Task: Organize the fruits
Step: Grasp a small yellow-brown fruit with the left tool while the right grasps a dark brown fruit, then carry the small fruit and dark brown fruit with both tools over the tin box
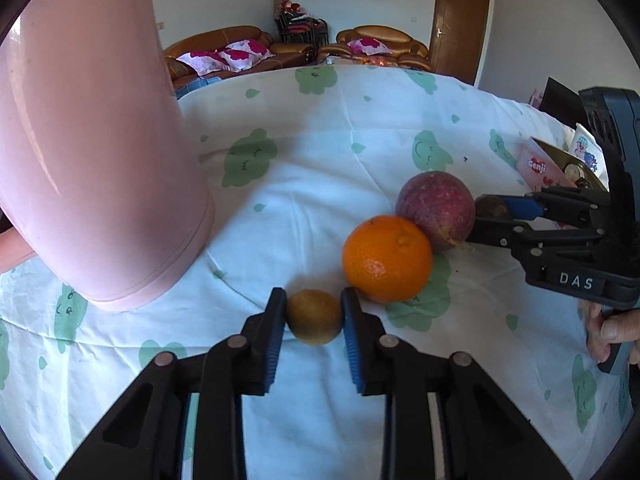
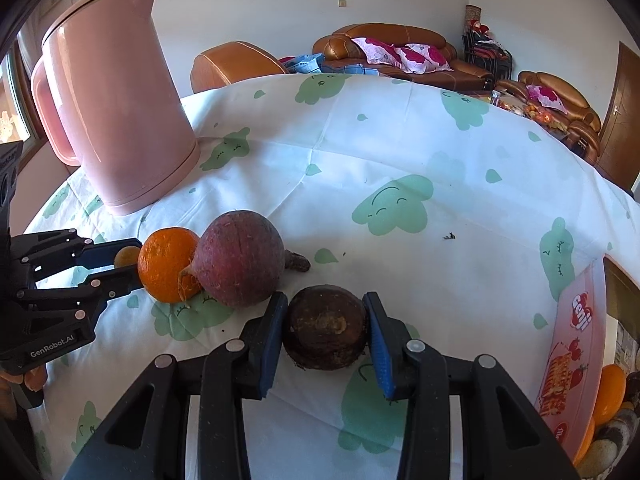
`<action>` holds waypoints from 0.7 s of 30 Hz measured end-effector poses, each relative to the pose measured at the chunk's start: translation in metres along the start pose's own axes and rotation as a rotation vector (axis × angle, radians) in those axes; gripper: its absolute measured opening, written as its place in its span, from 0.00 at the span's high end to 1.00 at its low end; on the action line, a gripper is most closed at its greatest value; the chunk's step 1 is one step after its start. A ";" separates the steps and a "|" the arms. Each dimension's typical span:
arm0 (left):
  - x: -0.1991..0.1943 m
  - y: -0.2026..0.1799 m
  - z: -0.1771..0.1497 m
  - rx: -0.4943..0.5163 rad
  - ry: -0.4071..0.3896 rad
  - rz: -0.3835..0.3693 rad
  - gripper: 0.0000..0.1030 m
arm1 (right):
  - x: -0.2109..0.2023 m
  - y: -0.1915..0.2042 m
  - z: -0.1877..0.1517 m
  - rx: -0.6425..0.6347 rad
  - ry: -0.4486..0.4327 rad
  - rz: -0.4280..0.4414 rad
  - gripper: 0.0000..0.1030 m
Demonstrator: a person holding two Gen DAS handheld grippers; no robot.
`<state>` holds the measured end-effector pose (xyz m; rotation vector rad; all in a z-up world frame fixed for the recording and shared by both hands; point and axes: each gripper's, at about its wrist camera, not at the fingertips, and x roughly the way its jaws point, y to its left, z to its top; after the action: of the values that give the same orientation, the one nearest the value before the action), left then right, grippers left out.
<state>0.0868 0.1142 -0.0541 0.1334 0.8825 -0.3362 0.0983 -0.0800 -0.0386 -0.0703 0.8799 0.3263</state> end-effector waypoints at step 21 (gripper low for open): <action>-0.070 -0.014 -0.005 -0.123 -0.454 0.179 0.72 | -0.099 0.033 -0.040 -0.056 -0.524 -0.064 0.60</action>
<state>0.0378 0.1183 -0.0027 0.0188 0.4355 -0.1340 -0.0004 -0.0817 0.0138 -0.0608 0.3486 0.2907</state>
